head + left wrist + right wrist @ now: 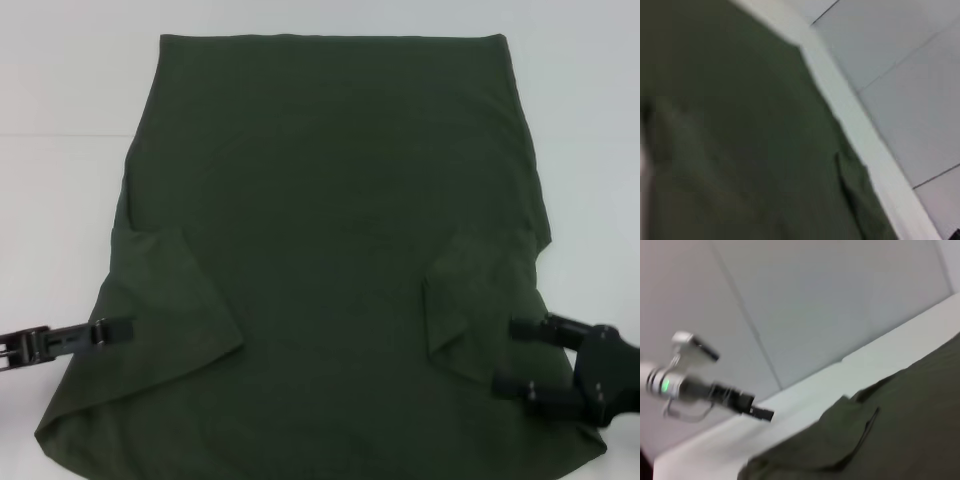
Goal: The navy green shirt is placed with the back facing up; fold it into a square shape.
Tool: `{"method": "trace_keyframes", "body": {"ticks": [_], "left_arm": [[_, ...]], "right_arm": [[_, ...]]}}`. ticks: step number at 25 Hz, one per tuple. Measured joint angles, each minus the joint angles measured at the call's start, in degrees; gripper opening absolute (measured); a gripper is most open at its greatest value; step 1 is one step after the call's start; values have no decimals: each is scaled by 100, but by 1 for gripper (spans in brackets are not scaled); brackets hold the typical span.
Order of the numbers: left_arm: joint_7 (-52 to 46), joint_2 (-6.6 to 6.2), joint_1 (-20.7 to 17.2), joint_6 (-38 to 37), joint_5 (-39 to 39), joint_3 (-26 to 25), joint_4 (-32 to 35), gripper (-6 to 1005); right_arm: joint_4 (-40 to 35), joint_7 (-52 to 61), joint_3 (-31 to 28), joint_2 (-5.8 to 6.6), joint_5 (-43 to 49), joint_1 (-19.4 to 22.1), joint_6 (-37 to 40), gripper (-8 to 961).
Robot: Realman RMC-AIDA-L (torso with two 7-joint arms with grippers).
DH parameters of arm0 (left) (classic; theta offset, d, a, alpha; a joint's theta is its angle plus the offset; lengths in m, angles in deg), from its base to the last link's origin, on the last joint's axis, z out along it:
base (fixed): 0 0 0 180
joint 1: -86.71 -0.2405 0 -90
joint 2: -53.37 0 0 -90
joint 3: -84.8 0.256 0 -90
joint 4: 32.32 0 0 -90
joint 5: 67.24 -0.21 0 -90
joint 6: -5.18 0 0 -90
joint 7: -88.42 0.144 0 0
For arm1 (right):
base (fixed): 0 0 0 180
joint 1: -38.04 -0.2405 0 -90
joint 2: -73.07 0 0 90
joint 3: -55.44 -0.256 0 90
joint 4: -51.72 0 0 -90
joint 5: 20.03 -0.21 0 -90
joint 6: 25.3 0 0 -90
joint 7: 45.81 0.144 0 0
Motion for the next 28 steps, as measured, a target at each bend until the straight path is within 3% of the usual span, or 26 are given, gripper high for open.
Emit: {"method": "trace_keyframes", "body": {"ticks": [1,5,10,16,28], "left_arm": [[-404,-124,20,-101,-164,29,74,887],[-816,-230,26,-310,-400,91,403,887],[-1773,-486,196,-541,-1255,173,620,887],[-2160,-547,368,-557,-1967,168,616,887],[-2226,-470,521,5,-2463,175,359,888]], "right_arm": [[-10,-192,0,-26,101,9,-1,941],[-37,-970,1,-174,456,12,-33,941],[-52,-1151,1,-226,574,-7,-71,942],[-54,-1370,-7,-234,593,1,-115,942],[-19,-1502,-59,-260,587,18,-153,942]]}}
